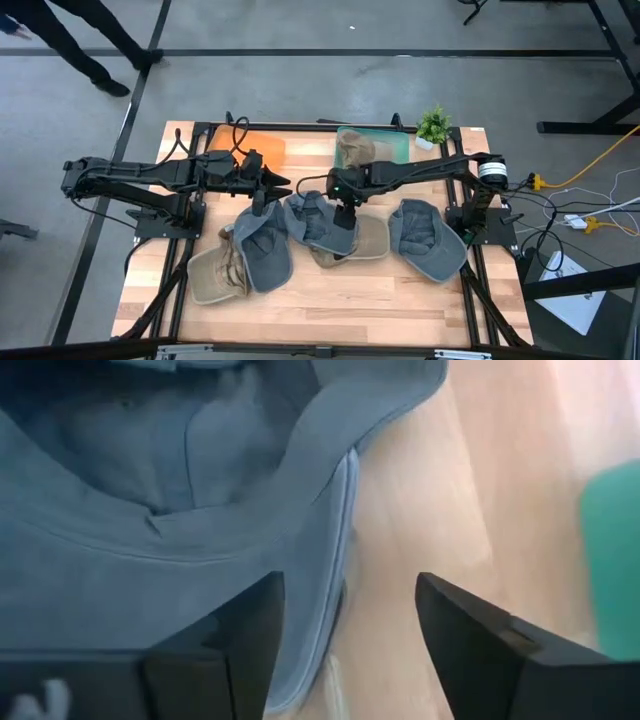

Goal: Pick & Place hat
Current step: Put the middle gray cap into the orange bin

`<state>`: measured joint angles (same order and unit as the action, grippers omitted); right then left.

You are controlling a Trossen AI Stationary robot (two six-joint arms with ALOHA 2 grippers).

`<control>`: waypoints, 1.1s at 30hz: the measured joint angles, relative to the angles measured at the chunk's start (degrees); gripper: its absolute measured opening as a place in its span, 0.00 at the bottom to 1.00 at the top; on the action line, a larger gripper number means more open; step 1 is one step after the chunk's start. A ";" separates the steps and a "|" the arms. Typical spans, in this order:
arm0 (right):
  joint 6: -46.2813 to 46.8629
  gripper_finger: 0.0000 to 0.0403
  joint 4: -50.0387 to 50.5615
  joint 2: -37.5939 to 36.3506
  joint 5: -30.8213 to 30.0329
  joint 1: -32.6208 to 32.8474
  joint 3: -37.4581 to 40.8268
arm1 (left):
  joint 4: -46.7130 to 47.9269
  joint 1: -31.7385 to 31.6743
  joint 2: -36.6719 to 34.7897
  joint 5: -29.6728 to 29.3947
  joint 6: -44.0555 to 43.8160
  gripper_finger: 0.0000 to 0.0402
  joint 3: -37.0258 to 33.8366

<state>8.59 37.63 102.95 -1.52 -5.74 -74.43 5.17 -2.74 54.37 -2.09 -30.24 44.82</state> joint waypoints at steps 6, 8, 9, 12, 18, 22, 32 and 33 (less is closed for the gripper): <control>-4.07 0.48 2.94 -1.04 -2.96 1.78 -0.01 | 0.13 0.00 0.02 0.00 0.00 0.46 0.00; -7.54 0.45 3.25 -1.78 -2.83 2.35 0.00 | 0.22 0.00 0.02 0.00 -0.07 0.46 0.00; -9.15 0.44 2.82 -2.45 -2.87 2.54 0.05 | 0.38 0.00 0.02 0.00 -0.22 0.46 0.00; -10.50 0.42 -0.70 -5.02 -2.71 2.67 1.51 | 1.06 0.00 0.06 -0.02 -0.39 0.46 0.00; -5.57 0.40 -8.62 -9.98 0.33 2.65 10.27 | 1.24 0.00 0.07 0.18 -0.55 0.46 0.00; -1.27 0.40 -15.24 -11.89 1.78 3.60 15.88 | 1.20 0.00 0.07 0.22 -0.55 0.46 0.00; 3.28 0.40 -25.99 -11.97 0.76 4.04 21.59 | 1.25 0.00 0.07 0.00 -0.52 0.46 0.00; 3.46 0.40 -26.48 -11.97 0.09 4.06 21.98 | 1.26 0.00 0.07 0.00 -0.52 0.46 0.00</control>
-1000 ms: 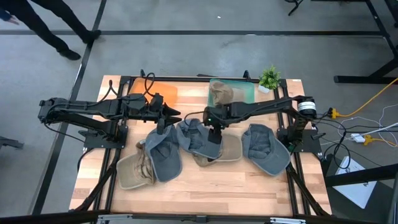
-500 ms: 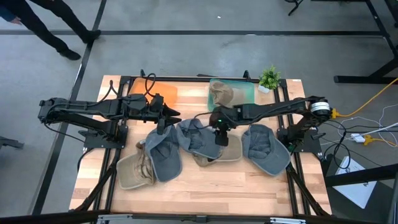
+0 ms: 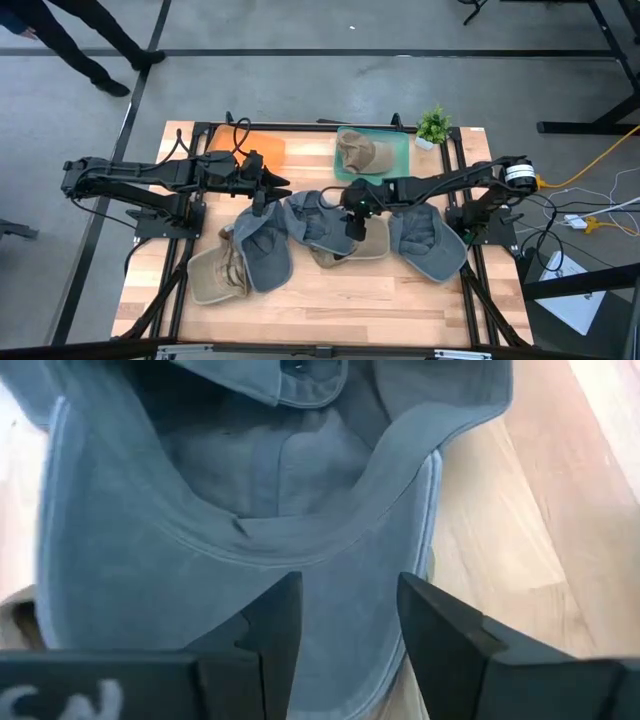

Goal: Pick & Place hat
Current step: Put the middle gray cap into the orange bin

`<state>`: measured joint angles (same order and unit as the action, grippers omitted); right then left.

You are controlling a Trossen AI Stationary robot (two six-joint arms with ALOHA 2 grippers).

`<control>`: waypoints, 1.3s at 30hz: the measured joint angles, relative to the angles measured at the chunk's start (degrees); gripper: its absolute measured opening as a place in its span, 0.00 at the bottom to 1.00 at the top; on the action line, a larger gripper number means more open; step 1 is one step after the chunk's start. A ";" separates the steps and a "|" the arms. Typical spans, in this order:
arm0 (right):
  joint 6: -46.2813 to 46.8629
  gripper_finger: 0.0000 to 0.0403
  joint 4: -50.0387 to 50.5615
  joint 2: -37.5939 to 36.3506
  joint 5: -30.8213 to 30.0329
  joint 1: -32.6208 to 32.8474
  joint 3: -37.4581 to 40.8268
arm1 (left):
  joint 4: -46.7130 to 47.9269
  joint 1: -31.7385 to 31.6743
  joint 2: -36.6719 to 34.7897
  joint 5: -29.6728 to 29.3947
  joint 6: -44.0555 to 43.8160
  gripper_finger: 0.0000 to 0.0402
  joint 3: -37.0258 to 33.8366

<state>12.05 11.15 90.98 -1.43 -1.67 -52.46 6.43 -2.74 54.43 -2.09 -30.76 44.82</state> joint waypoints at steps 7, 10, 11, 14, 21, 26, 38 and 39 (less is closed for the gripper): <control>0.96 0.40 -2.06 0.04 -0.50 -0.02 2.27 | 0.06 0.00 0.00 -0.38 0.02 0.46 0.00; 1.48 0.40 -4.66 0.07 -0.48 0.00 3.68 | 0.09 0.00 0.00 -1.10 0.02 0.46 0.00; 1.54 0.40 -5.44 0.07 -0.50 0.00 4.13 | 0.11 0.00 0.00 -1.28 0.02 0.46 0.00; 2.31 0.40 -6.02 0.11 -0.48 -0.05 4.27 | 0.12 0.00 0.00 -1.41 0.02 0.46 0.00; 2.32 0.40 -6.59 0.12 -0.48 -0.62 4.27 | 0.12 -0.02 0.00 -1.40 0.02 0.46 0.00; 2.58 0.40 -6.59 0.12 -0.40 -1.16 4.26 | 0.12 -0.02 0.00 -1.40 0.02 0.46 0.00; 3.27 0.40 -9.44 3.87 2.52 -1.77 4.21 | 0.25 -0.02 0.00 -1.38 0.04 0.46 0.00; 3.62 0.40 -10.17 3.87 2.12 -1.77 4.21 | 0.25 -0.02 0.00 -1.38 0.04 0.46 0.00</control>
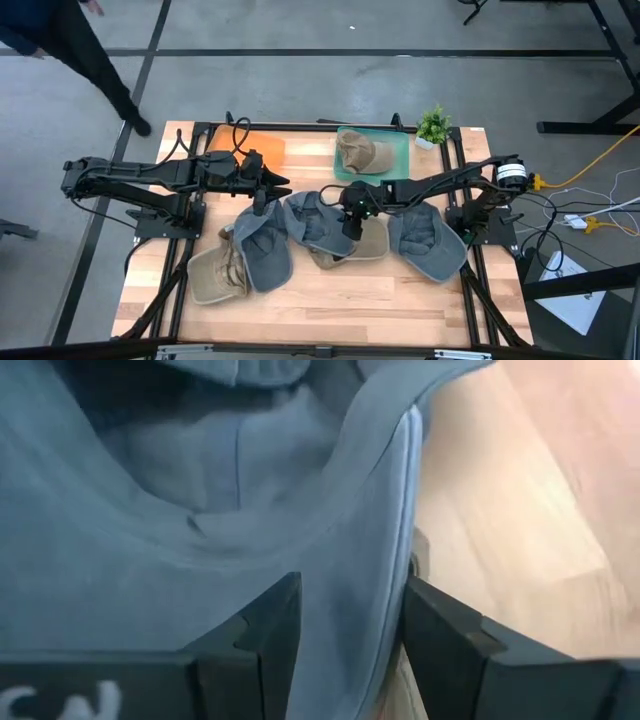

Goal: Pick & Place hat
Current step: Put the middle gray cap into the orange bin

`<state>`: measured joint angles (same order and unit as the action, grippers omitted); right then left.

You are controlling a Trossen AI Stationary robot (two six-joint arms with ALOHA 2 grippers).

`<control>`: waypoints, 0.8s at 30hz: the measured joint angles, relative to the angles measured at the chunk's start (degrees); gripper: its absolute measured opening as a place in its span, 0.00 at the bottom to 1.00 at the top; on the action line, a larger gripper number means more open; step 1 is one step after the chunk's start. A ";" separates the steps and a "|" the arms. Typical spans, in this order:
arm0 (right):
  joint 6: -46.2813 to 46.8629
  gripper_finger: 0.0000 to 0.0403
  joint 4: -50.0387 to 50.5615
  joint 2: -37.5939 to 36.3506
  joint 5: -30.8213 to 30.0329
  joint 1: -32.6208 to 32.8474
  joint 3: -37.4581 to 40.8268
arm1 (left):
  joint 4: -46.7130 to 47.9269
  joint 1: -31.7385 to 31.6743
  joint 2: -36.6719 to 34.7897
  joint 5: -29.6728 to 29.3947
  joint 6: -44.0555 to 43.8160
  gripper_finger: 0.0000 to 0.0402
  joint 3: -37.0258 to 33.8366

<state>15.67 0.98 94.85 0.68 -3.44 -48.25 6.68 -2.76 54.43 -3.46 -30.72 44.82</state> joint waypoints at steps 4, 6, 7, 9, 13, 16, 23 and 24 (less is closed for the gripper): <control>0.24 0.40 -0.62 0.00 -1.10 -0.02 -0.50 | 0.00 0.00 0.00 0.00 0.00 0.46 0.00; 0.26 0.39 -0.64 0.00 -1.13 -0.02 -0.55 | 0.00 0.00 0.00 0.00 0.00 0.46 0.00; 0.37 0.37 -0.59 0.00 -1.11 -0.02 -0.55 | 0.00 0.00 0.00 0.00 0.00 0.46 0.00; 0.41 0.31 -0.49 0.00 -1.15 -0.02 -0.55 | 0.00 0.00 0.00 0.00 0.00 0.46 0.00; 0.42 0.12 -0.49 0.00 -1.13 -0.02 -0.55 | 0.00 0.00 0.00 0.00 0.00 0.46 0.00; 0.28 0.04 -0.78 -0.02 -0.02 -0.02 -0.70 | 0.00 0.00 0.00 -0.07 0.00 0.46 0.00; 0.68 0.05 -0.91 -0.02 0.13 -0.02 -0.70 | 0.00 0.02 0.00 -1.57 0.02 0.46 0.00; 0.74 0.03 -1.12 -0.12 0.48 -0.02 -0.70 | 0.00 0.02 0.00 -1.60 0.02 0.46 0.00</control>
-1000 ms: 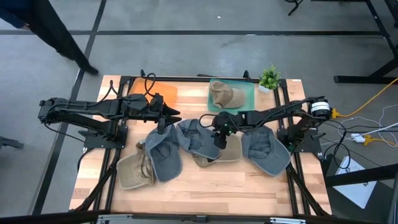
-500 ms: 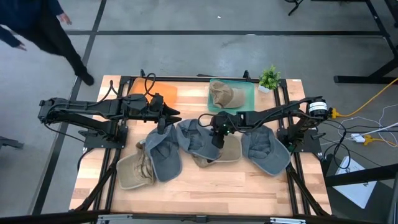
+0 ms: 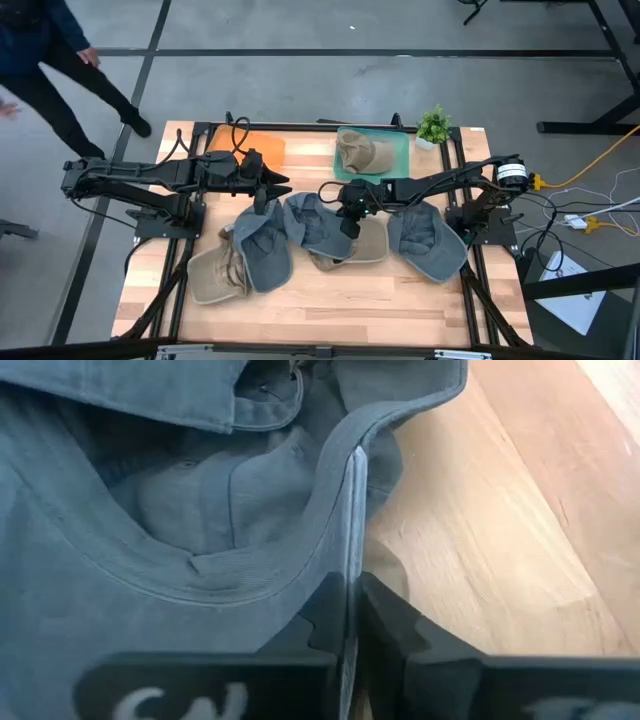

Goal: Pick & Place hat
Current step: Put the middle gray cap into the orange bin

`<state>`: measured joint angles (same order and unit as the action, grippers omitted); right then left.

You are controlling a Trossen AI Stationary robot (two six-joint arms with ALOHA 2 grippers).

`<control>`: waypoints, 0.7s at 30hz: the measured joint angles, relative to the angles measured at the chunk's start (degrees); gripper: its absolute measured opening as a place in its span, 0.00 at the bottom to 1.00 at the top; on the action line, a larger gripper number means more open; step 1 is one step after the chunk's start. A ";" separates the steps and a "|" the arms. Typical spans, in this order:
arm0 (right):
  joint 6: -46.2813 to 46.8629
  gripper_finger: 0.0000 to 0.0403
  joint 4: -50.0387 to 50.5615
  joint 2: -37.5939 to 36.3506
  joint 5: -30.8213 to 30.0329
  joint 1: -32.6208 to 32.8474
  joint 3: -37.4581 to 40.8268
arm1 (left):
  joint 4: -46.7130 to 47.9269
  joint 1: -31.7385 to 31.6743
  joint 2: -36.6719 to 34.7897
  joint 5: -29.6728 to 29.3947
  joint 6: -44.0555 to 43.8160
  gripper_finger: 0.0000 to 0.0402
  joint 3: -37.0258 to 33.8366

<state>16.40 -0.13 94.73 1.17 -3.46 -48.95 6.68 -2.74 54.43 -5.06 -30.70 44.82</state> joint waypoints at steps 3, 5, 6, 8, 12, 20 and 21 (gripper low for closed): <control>0.04 0.03 0.58 -0.31 0.60 0.00 -0.75 | 0.00 0.00 0.00 0.02 0.00 0.46 0.00; -0.93 0.03 1.71 -0.64 0.59 0.00 -2.09 | 0.00 0.00 0.00 0.00 0.00 0.46 0.00; -1.98 0.03 2.28 -0.87 0.56 0.00 -3.13 | 0.02 0.00 0.00 0.00 0.00 0.46 0.00; -4.65 0.03 5.01 -1.55 -0.06 -0.11 -5.13 | 0.04 0.00 0.00 0.00 0.00 0.46 0.00; -11.17 0.02 13.60 -1.89 -4.53 -0.15 -11.18 | 0.64 0.00 0.00 -0.02 0.00 0.46 0.00; -26.08 0.02 28.40 -1.92 -21.61 -0.15 -23.72 | 1.19 0.00 -0.02 -0.21 0.00 0.46 0.00; -28.33 0.02 29.26 -1.92 -24.00 -0.15 -25.25 | 1.35 0.00 0.00 -0.28 0.00 0.46 0.00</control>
<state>-11.93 29.13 92.82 -22.84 -3.62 -74.20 8.02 -2.74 54.43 -5.34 -30.70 44.82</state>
